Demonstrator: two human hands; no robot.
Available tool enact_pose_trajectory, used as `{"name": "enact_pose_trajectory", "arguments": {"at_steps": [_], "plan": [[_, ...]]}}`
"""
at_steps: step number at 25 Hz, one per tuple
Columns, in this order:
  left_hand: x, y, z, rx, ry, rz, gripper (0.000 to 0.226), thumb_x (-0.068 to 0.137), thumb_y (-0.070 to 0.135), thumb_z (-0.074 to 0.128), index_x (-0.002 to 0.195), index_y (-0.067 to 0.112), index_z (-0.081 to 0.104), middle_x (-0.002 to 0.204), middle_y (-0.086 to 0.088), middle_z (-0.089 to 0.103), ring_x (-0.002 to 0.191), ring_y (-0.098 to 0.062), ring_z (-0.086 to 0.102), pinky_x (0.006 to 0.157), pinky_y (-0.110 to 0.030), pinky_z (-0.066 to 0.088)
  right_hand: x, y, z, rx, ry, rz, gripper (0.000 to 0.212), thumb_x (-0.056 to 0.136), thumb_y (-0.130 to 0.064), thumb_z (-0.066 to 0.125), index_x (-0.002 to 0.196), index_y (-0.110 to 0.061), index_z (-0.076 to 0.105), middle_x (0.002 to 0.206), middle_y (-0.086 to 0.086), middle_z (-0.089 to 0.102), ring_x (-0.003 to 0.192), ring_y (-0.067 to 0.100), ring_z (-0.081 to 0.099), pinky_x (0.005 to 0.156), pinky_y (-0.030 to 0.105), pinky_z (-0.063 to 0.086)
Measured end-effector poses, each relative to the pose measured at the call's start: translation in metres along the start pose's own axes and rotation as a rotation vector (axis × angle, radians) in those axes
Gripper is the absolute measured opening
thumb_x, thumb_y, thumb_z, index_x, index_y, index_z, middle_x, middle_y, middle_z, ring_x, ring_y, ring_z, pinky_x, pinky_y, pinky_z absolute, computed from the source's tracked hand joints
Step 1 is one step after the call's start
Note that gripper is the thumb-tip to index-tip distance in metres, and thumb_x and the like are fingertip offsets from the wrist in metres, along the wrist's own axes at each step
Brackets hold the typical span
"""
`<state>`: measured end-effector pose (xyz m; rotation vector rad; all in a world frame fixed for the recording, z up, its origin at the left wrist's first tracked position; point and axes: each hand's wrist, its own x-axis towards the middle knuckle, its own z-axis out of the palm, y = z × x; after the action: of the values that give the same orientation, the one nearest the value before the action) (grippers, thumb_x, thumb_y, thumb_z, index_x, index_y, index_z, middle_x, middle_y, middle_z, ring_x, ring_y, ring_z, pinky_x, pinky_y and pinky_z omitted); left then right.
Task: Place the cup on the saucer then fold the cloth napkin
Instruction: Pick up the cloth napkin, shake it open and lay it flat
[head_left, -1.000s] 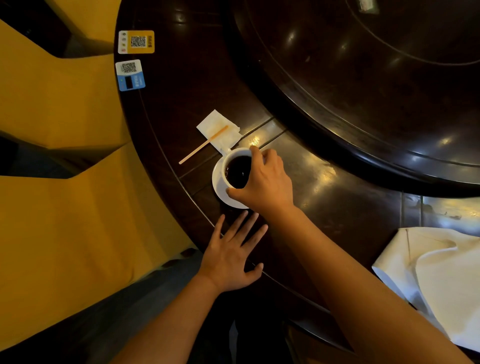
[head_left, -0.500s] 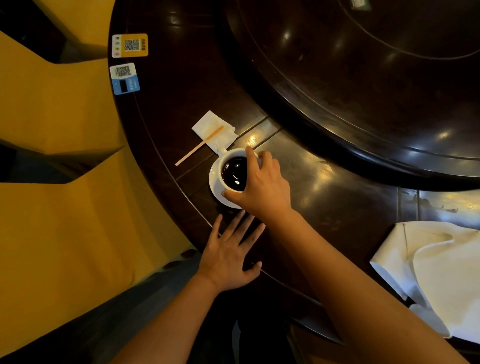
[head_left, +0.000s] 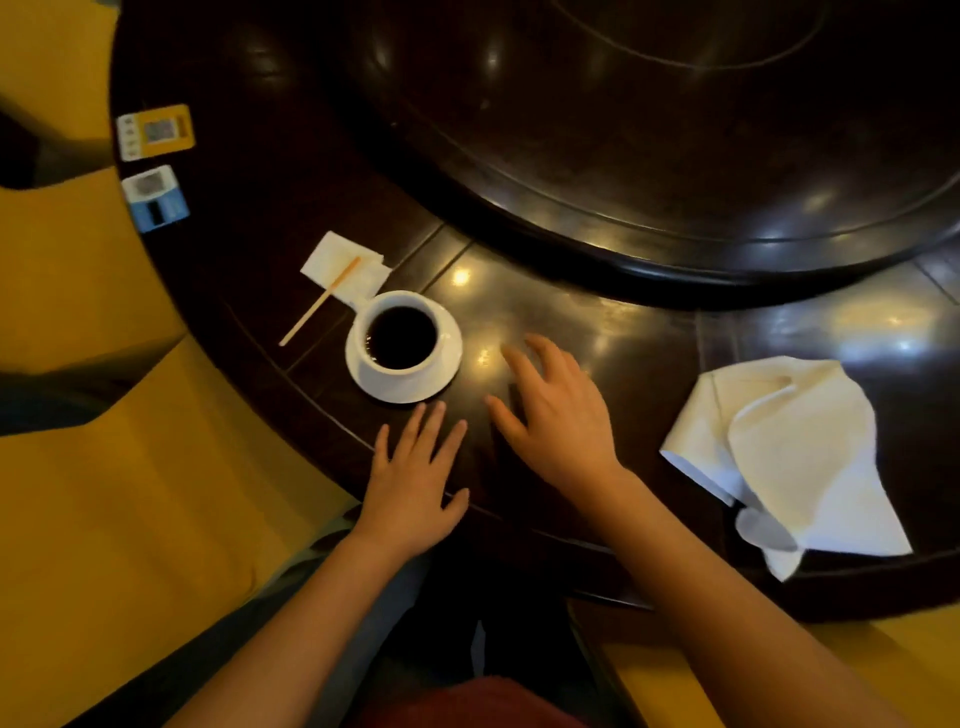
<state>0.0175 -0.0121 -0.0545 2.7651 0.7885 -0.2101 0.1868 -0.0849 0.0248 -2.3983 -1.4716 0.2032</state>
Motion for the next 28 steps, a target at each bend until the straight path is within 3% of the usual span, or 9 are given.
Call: {"name": "enact_pose_trajectory", "arguments": {"at_steps": [3, 7, 10, 13, 16, 18, 20, 23, 28], "plan": [[0.013, 0.036, -0.015, -0.08, -0.009, -0.015, 0.066, 0.084, 0.035, 0.054, 0.143, 0.014, 0.034, 0.149, -0.011, 0.034, 0.138, -0.027, 0.029, 0.109, -0.052, 0.023, -0.061, 0.05, -0.012, -0.072, 0.116, 0.108, 0.048, 0.084, -0.037, 0.049, 0.123, -0.011, 0.054, 0.131, 0.019, 0.051, 0.119, 0.034, 0.046, 0.09, 0.05, 0.046], [0.05, 0.116, -0.014, -0.155, 0.004, 0.296, 0.067, 0.082, 0.034, 0.05, 0.144, 0.017, 0.032, 0.149, -0.011, 0.034, 0.137, -0.025, 0.031, 0.109, -0.049, 0.024, -0.132, 0.122, -0.024, -0.332, 0.107, 0.371, 0.061, 0.079, -0.034, 0.059, 0.136, -0.018, 0.044, 0.146, 0.021, 0.035, 0.135, 0.038, 0.024, 0.101, 0.066, 0.024], [0.073, 0.176, -0.008, -0.152, -0.108, 0.497, 0.072, 0.089, 0.028, 0.051, 0.149, 0.022, 0.012, 0.158, -0.007, 0.006, 0.144, -0.022, 0.005, 0.113, -0.045, 0.011, -0.165, 0.16, -0.025, -0.324, -0.015, 0.524, 0.081, 0.069, -0.027, 0.076, 0.14, -0.02, 0.038, 0.149, 0.022, 0.028, 0.135, 0.042, 0.023, 0.093, 0.067, 0.034], [0.09, 0.212, 0.005, -0.038, -0.181, 0.56, 0.072, 0.093, 0.026, 0.047, 0.149, 0.024, 0.003, 0.158, -0.003, -0.003, 0.144, -0.019, -0.005, 0.114, -0.042, 0.007, -0.172, 0.178, -0.018, -0.239, -0.066, 0.525, 0.07, 0.073, -0.019, 0.072, 0.136, -0.019, 0.042, 0.147, 0.023, 0.033, 0.13, 0.043, 0.035, 0.083, 0.055, 0.05], [0.103, 0.22, 0.019, -0.055, -0.107, 0.589, 0.057, 0.091, 0.019, 0.053, 0.144, 0.016, 0.031, 0.152, -0.007, 0.028, 0.14, -0.022, 0.023, 0.109, -0.04, 0.026, -0.17, 0.184, -0.012, -0.167, -0.037, 0.558, 0.061, 0.073, -0.01, 0.073, 0.13, -0.016, 0.05, 0.137, 0.022, 0.048, 0.121, 0.04, 0.05, 0.07, 0.046, 0.058], [0.11, 0.216, 0.023, -0.152, -0.018, 0.677, 0.036, 0.077, 0.006, 0.068, 0.112, 0.009, 0.065, 0.121, -0.01, 0.063, 0.114, -0.026, 0.058, 0.084, -0.036, 0.052, -0.173, 0.184, -0.01, -0.15, -0.037, 0.563, 0.06, 0.075, -0.003, 0.07, 0.131, -0.017, 0.051, 0.137, 0.019, 0.048, 0.122, 0.036, 0.05, 0.064, 0.04, 0.057], [0.115, 0.204, 0.021, -0.212, 0.009, 0.71, 0.014, 0.073, 0.003, 0.06, 0.083, 0.007, 0.069, 0.088, -0.009, 0.069, 0.083, -0.028, 0.068, 0.056, -0.033, 0.057, -0.177, 0.185, -0.011, -0.102, -0.044, 0.541, 0.055, 0.083, 0.0, 0.062, 0.133, -0.017, 0.049, 0.143, 0.014, 0.044, 0.129, 0.033, 0.043, 0.076, 0.043, 0.055], [0.115, 0.186, 0.002, -0.277, -0.089, 0.555, 0.012, 0.082, 0.001, 0.054, 0.082, 0.006, 0.065, 0.083, -0.008, 0.064, 0.078, -0.029, 0.063, 0.059, -0.036, 0.051, -0.177, 0.184, -0.022, 0.148, 0.014, 0.514, 0.037, 0.086, -0.001, 0.057, 0.121, -0.01, 0.06, 0.129, 0.013, 0.058, 0.119, 0.032, 0.054, 0.095, 0.043, 0.047], [0.099, 0.151, -0.071, -0.755, -0.014, 0.083, 0.016, 0.086, 0.006, 0.061, 0.091, 0.016, 0.073, 0.084, 0.008, 0.068, 0.078, -0.006, 0.062, 0.067, -0.009, 0.043, -0.146, 0.18, -0.076, 0.41, 0.279, 0.736, 0.015, 0.086, -0.004, 0.055, 0.092, -0.004, 0.069, 0.08, 0.01, 0.066, 0.078, 0.026, 0.063, 0.066, 0.024, 0.045]]}}
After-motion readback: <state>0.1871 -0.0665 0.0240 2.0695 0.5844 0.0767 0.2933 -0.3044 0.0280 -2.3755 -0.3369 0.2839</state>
